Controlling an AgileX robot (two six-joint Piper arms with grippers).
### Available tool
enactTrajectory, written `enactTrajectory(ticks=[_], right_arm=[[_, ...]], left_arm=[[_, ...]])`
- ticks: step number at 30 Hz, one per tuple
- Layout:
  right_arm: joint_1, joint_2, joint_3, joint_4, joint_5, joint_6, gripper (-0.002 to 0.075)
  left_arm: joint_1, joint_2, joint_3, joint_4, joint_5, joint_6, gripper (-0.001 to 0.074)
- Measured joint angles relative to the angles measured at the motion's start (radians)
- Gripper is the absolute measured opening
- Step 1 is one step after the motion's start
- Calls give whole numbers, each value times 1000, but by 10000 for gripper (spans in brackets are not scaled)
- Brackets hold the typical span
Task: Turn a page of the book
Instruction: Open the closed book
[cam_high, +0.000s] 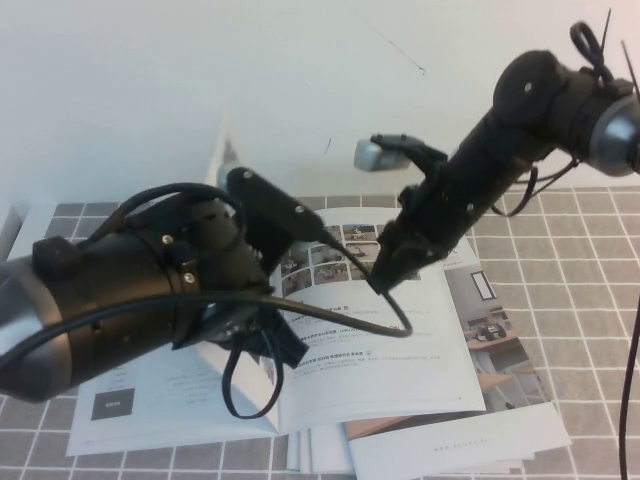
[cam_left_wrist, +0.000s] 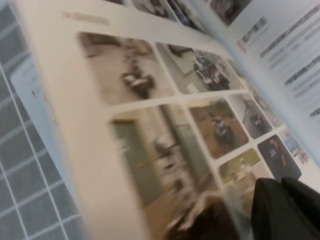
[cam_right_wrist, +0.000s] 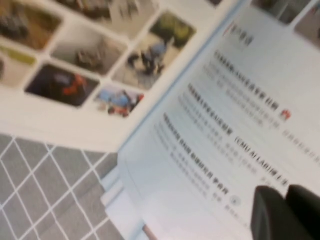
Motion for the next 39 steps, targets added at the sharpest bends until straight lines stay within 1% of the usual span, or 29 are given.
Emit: enactTrajectory(ticks=[2,4,8,12,20,23,27,32,36,39], right_arm=[[0,0,34,7,0,-9,36],[0,0,71,9,-2,-21,15],[0,0,118,13,-4,-26,2],[0,14,123,20,-8,-27,-1],[0,59,127,32,-12,-26,-1],[0,72,127,31,-14,-19,-1],[0,86,127,31,-15,-11,-1],[0,74,117,31,-15,-11,-1],[0,-4,107,26,-15,-26,-1],[0,-110,95,-18,-15,-32,-1]], left_arm=[[28,8,25,-26,-26,-4,-4],[58,28,51,-58,-57,-4,-4],[103,79,69,-91,-89,-8,-4],[134,135,75,-100,-138,-15,-4],[142,270,77,-146,-266,-9,-4],[142,318,77,-149,-288,1,-4],[142,324,73,-149,-291,3,-4],[142,275,77,-155,-287,3,-4],[142,115,79,-160,-285,9,-4],[142,-38,79,-172,-266,32,-4]])
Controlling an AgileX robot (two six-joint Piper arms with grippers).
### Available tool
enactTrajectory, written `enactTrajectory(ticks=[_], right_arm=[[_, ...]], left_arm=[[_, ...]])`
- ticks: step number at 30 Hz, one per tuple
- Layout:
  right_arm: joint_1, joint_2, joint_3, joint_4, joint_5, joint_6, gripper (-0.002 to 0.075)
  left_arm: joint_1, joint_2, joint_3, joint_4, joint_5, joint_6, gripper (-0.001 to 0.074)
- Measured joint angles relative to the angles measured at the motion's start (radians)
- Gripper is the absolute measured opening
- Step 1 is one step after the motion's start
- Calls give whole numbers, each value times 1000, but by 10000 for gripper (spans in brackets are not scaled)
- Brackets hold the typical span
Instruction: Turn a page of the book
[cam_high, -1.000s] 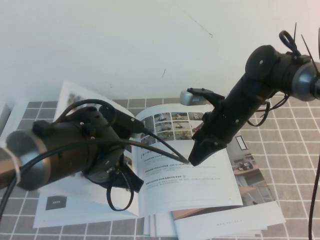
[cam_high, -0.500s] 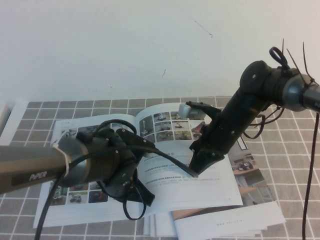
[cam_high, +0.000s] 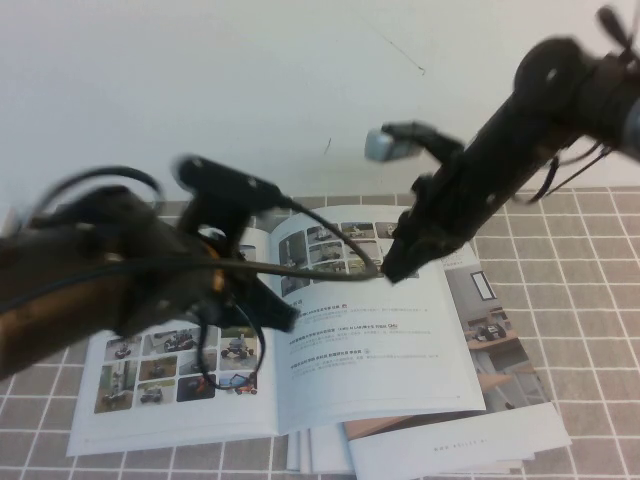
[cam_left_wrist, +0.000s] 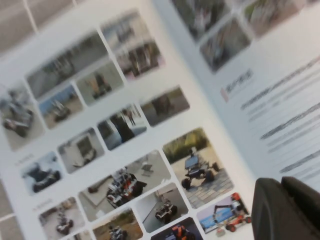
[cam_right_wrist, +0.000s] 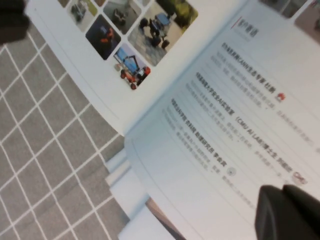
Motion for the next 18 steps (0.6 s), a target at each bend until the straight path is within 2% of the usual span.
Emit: enactTrajectory(ticks=[7,13,18], right_arm=[[0,-263,-4,-244,18,49,-1],[0,-487,-4,-508,29,178,-1],[-2,-655,15,-590,29,234,-1]], left_arm=[[0,-278,4,-146,76,121,-4],[2,-427,10,-201,96,180,-4],[2,-507,29,-285,96,291,-4]])
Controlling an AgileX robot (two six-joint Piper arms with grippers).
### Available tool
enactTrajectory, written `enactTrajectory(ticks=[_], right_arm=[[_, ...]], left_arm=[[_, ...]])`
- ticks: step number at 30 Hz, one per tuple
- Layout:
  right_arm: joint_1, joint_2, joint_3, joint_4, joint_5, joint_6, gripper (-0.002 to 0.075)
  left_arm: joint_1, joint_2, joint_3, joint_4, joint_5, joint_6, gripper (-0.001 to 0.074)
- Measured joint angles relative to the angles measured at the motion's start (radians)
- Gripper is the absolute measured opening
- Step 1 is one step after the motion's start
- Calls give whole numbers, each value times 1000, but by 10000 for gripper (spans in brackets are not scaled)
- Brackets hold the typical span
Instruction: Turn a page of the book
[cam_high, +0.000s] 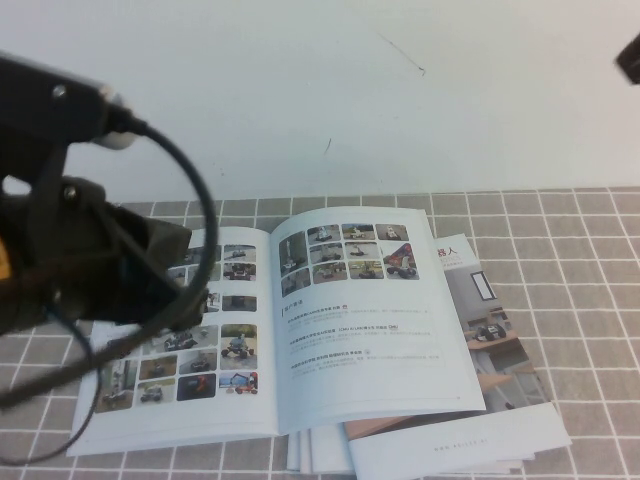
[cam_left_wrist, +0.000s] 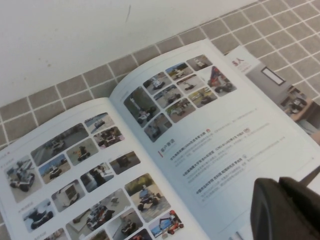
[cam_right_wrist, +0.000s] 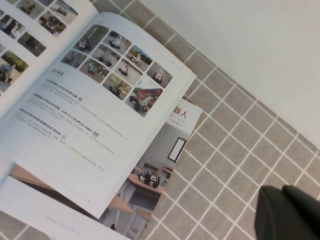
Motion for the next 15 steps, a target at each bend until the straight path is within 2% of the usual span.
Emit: enactTrajectory(ticks=[6,11,15], right_arm=[[0,-212,161,-6,0,12,-1],[0,-424,408,-8,-2,15,-1],[0,-561,590,-5,-71,15,-1]], left_arm=[[0,-126,126,-101,-85,101,-4],[0,-222,239,-126,-177,108,-4],[0,-277,329,-147,-222,115,-4]])
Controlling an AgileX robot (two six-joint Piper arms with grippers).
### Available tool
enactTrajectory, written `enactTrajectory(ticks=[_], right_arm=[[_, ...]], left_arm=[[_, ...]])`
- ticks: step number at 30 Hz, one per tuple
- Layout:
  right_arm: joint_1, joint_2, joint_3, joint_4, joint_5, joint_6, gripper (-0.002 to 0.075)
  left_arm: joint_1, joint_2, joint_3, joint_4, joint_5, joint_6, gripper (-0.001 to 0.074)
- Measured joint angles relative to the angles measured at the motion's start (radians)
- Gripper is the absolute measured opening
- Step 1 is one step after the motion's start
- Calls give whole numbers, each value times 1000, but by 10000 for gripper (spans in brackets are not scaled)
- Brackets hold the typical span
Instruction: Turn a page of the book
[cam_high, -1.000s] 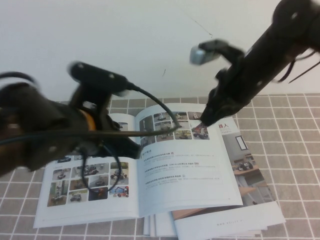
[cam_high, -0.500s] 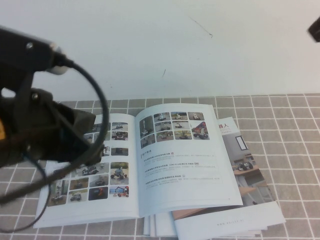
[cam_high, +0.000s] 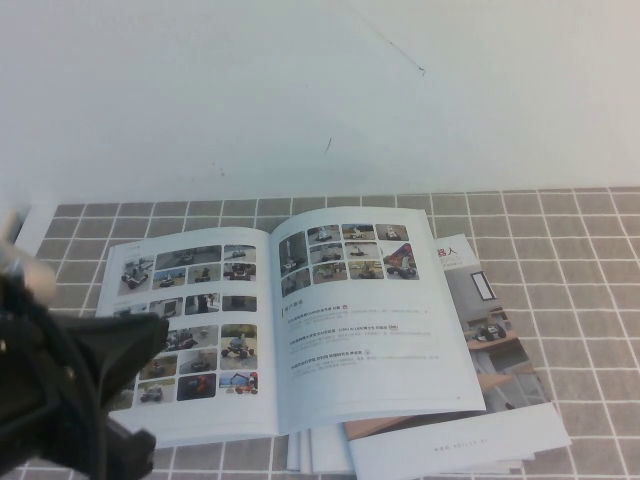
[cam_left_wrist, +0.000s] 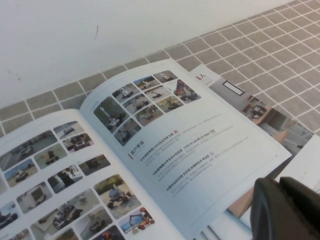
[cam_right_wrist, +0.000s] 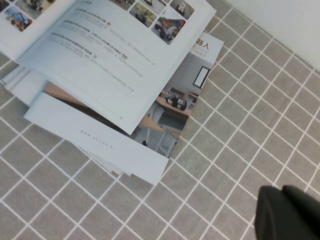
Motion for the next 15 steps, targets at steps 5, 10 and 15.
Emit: enactTrajectory(ticks=[5,10,15], right_arm=[[0,-159,226,9,-131,0,-1],[0,-274,454,12,-260,18,-1],[0,-355,623,67,-349,34,-1]], left_arm=[[0,-78,91,-75,-43,4,-4],[0,-133,171,-68,-101,84,-4],[0,-142,204,-47,-124,202,-4]])
